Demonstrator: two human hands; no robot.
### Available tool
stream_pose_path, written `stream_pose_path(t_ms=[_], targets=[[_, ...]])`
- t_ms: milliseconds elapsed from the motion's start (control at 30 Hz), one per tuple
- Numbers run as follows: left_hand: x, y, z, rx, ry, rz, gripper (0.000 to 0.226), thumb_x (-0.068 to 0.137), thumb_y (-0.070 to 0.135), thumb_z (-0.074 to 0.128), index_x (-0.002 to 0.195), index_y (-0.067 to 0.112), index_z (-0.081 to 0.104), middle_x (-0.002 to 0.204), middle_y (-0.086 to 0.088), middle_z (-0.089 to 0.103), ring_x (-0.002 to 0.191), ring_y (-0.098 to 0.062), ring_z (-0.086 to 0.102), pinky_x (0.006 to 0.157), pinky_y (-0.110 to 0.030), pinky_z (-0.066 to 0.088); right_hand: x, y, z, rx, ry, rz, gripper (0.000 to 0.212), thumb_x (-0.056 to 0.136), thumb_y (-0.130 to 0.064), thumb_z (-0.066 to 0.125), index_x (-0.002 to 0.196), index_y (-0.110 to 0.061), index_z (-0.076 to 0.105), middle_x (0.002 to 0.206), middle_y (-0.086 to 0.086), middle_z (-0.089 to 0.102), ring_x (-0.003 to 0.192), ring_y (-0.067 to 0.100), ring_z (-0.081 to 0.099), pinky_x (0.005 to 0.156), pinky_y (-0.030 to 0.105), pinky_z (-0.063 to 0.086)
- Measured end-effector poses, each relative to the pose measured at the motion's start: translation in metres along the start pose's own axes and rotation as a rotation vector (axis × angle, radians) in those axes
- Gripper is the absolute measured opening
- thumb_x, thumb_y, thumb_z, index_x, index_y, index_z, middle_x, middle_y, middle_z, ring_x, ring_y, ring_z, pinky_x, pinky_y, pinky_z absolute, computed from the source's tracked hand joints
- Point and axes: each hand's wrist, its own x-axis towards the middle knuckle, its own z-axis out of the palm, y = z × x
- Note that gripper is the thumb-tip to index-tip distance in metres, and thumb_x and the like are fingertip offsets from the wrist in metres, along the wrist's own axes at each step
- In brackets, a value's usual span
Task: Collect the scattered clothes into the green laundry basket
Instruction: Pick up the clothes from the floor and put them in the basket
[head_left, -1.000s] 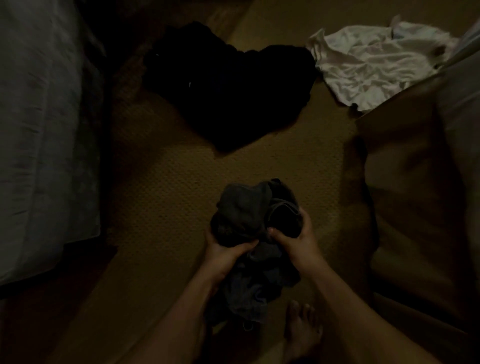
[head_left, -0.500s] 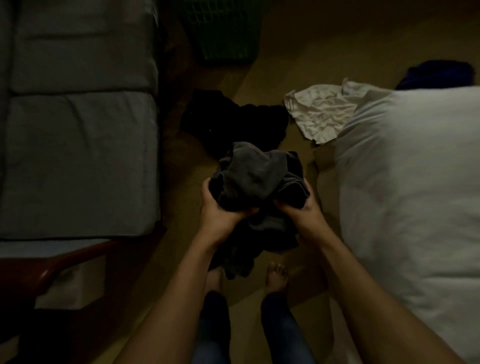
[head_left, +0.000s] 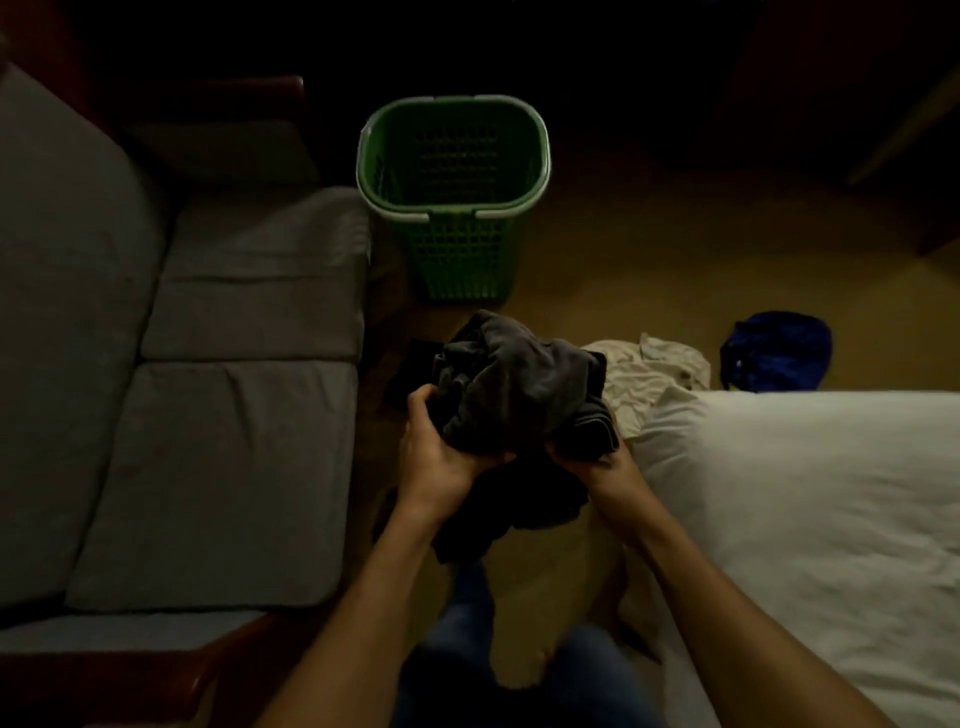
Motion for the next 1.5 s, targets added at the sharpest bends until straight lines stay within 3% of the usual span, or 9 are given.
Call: stream_pose_path(t_ms=[167,333,433,600,800,967,1233,1367,1500], targets=[[0.054,0.041,0.001,0.008,0.029,0.078,0.097,0.057,0.040,0.096,0.134,0.040,0.038,0.123,0.011,0.060,0.108,-0.013,0.062,0.083,-0.032,0.057,0.054,-0.027,0.001,-0.053,0.086,-0.033,0.057,0.084,-0.010,0.079,0.129,-0.024,0.048,0.125,0.006,0.059,0.116,0.021,0.058,0.108,0.048,0.046],[0.126,0.077,0.011,-0.074,0.146,0.098,0.071,0.058,0.041,0.093,0.113,0.045,0.048,0.112,0.007,0.066,0.099,-0.014,0.068,0.077,-0.039,0.062,0.128,-0.077,-0.013,-0.038,0.071,-0.111,0.069,0.080,-0.010,0.082,0.138,-0.022,0.046,0.123,-0.009,0.061,0.105,-0.016,0.059,0.088,0.010,0.049],[0.166,0.094,0.025,-0.073,0.233,0.127,0.068,0.060,0.023,0.096,0.103,0.048,0.050,0.106,0.006,0.069,0.095,-0.013,0.069,0.072,-0.031,0.059,0.175,-0.092,-0.031,0.037,-0.060,-0.064,0.085,0.078,-0.016,0.085,0.149,-0.030,0.041,0.136,-0.009,0.061,0.122,0.002,0.060,0.099,0.026,0.052],[0.254,0.113,0.050,0.039,0.349,0.086,0.067,0.058,0.034,0.095,0.102,0.047,0.046,0.107,-0.003,0.066,0.092,-0.018,0.068,0.076,-0.046,0.060,0.277,-0.119,-0.071,-0.021,-0.259,0.061,0.088,0.084,-0.015,0.080,0.152,-0.041,0.030,0.147,-0.009,0.049,0.130,0.003,0.052,0.101,0.028,0.051],[0.367,0.148,0.063,0.334,0.341,0.100,0.055,0.070,0.019,0.084,0.105,0.039,0.046,0.096,0.015,0.046,0.107,-0.027,0.056,0.095,-0.049,0.042,0.392,-0.139,-0.090,-0.450,-0.248,0.100,0.088,0.084,-0.056,0.072,0.155,-0.048,0.020,0.161,-0.008,0.032,0.147,0.017,0.031,0.111,0.035,0.034],[0.460,0.149,0.058,0.631,0.306,0.186,0.062,0.069,0.006,0.072,0.113,0.040,0.045,0.108,0.011,0.048,0.112,-0.017,0.043,0.085,-0.039,0.022,0.479,-0.131,-0.079,-1.002,-0.296,-0.011,0.082,0.089,-0.073,0.049,0.156,-0.043,0.014,0.167,-0.005,0.020,0.155,0.023,0.006,0.123,0.056,0.001],[0.583,0.133,0.041,0.859,0.402,0.386,0.074,0.055,-0.007,0.065,0.114,0.034,0.049,0.102,0.003,0.045,0.103,-0.023,0.044,0.088,-0.046,0.029,0.601,-0.080,-0.041,-1.556,-0.422,-0.207,0.096,0.076,-0.087,0.000,0.158,-0.037,0.010,0.169,0.004,0.004,0.151,0.031,-0.020,0.113,0.067,-0.022],[0.641,0.114,0.039,0.955,0.366,0.487,0.077,0.055,-0.005,0.070,0.116,0.035,0.046,0.102,0.001,0.047,0.102,-0.026,0.047,0.090,-0.050,0.034,0.639,-0.046,-0.022,-1.639,-0.558,-0.267,0.085,0.086,-0.081,-0.002,0.157,-0.039,0.018,0.168,0.001,0.010,0.151,0.029,-0.018,0.112,0.066,-0.024],[0.691,0.088,0.050,1.015,0.292,0.474,0.069,0.061,0.002,0.071,0.118,0.034,0.048,0.106,0.000,0.048,0.106,-0.026,0.047,0.094,-0.054,0.035,0.658,-0.029,-0.021,-1.629,-0.554,-0.346,0.070,0.095,-0.072,0.004,0.140,-0.037,0.045,0.149,-0.001,0.045,0.152,0.026,0.021,0.113,0.068,-0.020]])
